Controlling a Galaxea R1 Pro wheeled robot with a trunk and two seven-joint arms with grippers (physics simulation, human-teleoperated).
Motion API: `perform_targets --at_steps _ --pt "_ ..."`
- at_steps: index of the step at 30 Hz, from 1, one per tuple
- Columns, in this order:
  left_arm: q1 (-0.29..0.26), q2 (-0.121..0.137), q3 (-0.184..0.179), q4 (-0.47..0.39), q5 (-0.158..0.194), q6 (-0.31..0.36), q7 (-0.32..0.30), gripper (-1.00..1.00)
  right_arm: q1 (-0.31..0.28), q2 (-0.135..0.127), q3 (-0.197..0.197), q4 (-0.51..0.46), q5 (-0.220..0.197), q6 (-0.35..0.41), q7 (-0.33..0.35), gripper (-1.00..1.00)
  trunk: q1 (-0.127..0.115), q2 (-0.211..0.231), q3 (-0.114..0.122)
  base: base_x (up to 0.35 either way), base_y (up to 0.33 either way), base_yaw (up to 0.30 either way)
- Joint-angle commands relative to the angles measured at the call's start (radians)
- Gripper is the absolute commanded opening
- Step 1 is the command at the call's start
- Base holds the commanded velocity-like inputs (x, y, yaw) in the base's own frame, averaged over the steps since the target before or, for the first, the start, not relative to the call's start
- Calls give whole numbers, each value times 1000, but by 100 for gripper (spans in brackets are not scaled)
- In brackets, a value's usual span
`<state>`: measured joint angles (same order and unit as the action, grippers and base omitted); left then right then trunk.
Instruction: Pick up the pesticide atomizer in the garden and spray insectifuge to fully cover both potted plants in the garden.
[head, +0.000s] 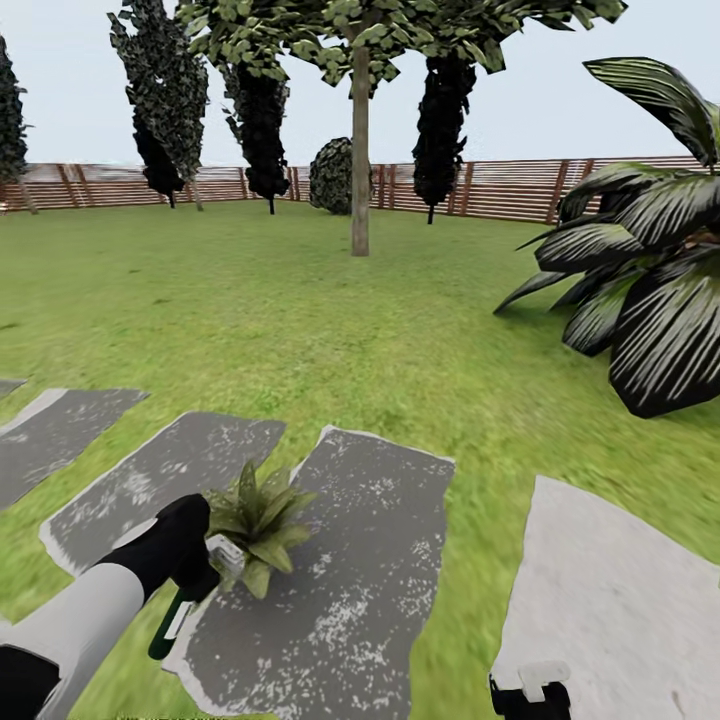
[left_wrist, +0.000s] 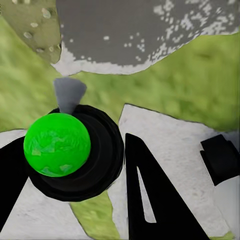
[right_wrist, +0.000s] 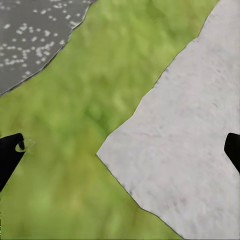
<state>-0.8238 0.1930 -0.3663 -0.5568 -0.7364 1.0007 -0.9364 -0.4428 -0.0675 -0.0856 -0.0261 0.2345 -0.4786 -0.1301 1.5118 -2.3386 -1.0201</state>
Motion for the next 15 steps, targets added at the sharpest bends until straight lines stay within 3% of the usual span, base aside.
perform_targets --at_steps 1,5,9,15 --pt "0 0 -6 -2 -11 1 -10 -100 -1 0 -8 1 11 -3 -3 100 0 0 -1 44 -36 275" --pt "5 -1 -6 -2 -11 1 -10 -100 -1 0 -8 1 11 -3 -3 100 0 0 -1 12 -10 223" --pt "7 -1 -5 -2 -11 0 -8 -100 -1 0 -8 1 11 -3 -3 100 0 0 -1 -2 -5 40" --pt "10 -1 -11 0 -12 0 -6 -100 -1 1 -8 1 11 -3 -3 100 0 0 -1 -163 -184 15"
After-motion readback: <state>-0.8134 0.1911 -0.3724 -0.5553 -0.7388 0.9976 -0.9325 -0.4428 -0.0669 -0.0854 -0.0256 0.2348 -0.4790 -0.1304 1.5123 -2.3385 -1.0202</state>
